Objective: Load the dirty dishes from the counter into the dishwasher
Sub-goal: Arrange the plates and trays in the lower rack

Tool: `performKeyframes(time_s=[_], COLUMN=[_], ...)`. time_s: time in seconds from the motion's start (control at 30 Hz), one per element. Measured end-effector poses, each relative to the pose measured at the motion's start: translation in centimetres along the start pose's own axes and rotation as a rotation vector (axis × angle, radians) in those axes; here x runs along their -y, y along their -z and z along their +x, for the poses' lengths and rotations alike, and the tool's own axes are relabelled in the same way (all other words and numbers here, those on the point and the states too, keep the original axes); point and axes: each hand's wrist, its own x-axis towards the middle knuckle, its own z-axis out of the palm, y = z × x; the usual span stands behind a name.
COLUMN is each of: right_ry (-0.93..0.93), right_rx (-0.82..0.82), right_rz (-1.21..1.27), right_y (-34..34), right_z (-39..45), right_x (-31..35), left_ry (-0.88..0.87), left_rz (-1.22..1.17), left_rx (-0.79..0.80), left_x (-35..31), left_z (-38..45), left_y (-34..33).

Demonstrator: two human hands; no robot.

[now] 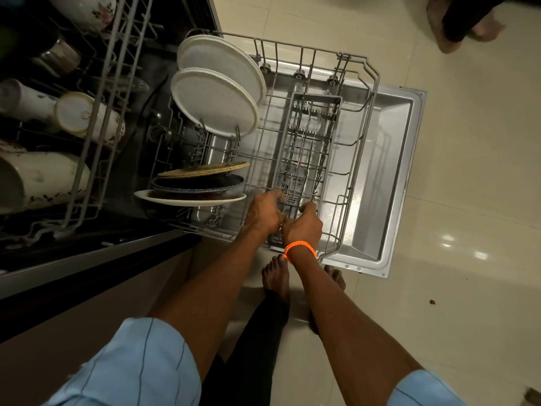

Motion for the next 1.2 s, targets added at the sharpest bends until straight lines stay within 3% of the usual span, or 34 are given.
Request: performKeyframes(time_s=[0.2,0.4,0.63,0.77,1.0,1.2], right_ry=[-0.086,-0.041,-0.001,0.014,0.018,0.109], right_rx=[0.047,0.054,0.107,0.092,0.122,0.127], right_rz=[-0.004,-0.058,-0.068,-0.024,-0.052,-0.068], right_y=[-0.2,-0.4,0.7,1.9,7.5,13.3], right_z=[0.9,1.0,1.3,0.1,-2.6,-5.8], right_x=[0.4,-0.3,-0.9,-1.6,-0.5,5.5], left_ry=[0.017,0.056,-0.025,-0.090,0.001,0.054], left_rz=[-0.047,-0.146,-0.012,0.089,0.191,0.108], left_rx=[0.027,0.048,0.056,-0.044,-0.068,-0.101], left_x=[0.5,1.2,1.4,0.9,-1.3,-7.1], left_z=[0.2,0.1,-0.5,-1.7,-6.0,-10.4], left_y=[0.0,0.1,-0.2,0.3,3.6,8.8])
